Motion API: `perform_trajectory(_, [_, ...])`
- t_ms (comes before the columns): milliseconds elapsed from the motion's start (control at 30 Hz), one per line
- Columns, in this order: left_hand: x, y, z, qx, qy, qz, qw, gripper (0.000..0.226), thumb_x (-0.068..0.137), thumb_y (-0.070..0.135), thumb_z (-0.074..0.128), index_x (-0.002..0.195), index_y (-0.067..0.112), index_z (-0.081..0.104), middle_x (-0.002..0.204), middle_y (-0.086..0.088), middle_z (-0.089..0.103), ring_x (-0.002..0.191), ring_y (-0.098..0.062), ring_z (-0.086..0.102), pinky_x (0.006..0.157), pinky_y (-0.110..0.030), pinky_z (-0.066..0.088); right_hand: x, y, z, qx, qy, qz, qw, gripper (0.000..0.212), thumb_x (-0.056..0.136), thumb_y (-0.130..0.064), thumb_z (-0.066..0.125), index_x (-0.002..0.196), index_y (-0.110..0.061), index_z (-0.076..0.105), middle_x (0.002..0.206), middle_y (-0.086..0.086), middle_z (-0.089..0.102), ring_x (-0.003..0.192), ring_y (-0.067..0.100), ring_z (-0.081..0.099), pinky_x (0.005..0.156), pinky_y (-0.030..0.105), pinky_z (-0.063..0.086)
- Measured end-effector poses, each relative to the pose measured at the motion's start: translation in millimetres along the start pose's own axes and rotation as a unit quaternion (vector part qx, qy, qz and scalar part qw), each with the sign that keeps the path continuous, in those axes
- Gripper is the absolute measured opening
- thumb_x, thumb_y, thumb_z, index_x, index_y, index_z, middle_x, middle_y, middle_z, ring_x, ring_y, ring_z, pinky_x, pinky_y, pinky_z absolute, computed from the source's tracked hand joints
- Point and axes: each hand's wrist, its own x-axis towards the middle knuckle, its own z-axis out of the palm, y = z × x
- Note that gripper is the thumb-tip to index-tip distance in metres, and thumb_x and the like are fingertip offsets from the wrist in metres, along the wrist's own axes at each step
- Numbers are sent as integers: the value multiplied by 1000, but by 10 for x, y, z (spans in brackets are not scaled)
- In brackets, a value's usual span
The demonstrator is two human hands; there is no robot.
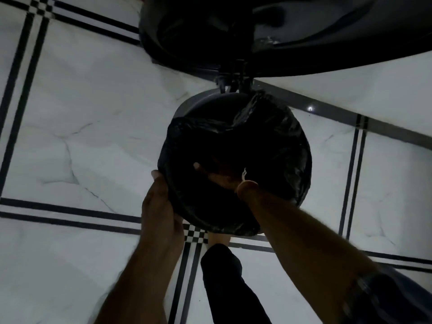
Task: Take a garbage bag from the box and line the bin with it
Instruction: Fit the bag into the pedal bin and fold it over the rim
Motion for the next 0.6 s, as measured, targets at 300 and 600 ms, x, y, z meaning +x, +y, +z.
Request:
perform_trajectory(300, [-39, 86, 47, 57, 50, 54, 996, 45, 105, 48, 41, 110, 18, 74, 99, -3, 78, 93, -12, 75, 80, -29, 60, 230, 145, -196, 12, 22, 0, 1000, 153, 50, -66, 89, 153, 15, 10, 161, 22, 23, 136, 17, 54, 99, 27, 51])
perform_trajectory(600, [-40, 157, 113, 64, 87, 85, 991, 50, 107, 45, 41, 62, 28, 58, 47, 16, 52, 40, 3, 49, 41, -11, 40, -292, 57, -290, -246, -44, 38, 967, 56, 107, -21, 46, 155, 0, 29, 162, 20, 34, 149, 34, 33, 118, 37, 25])
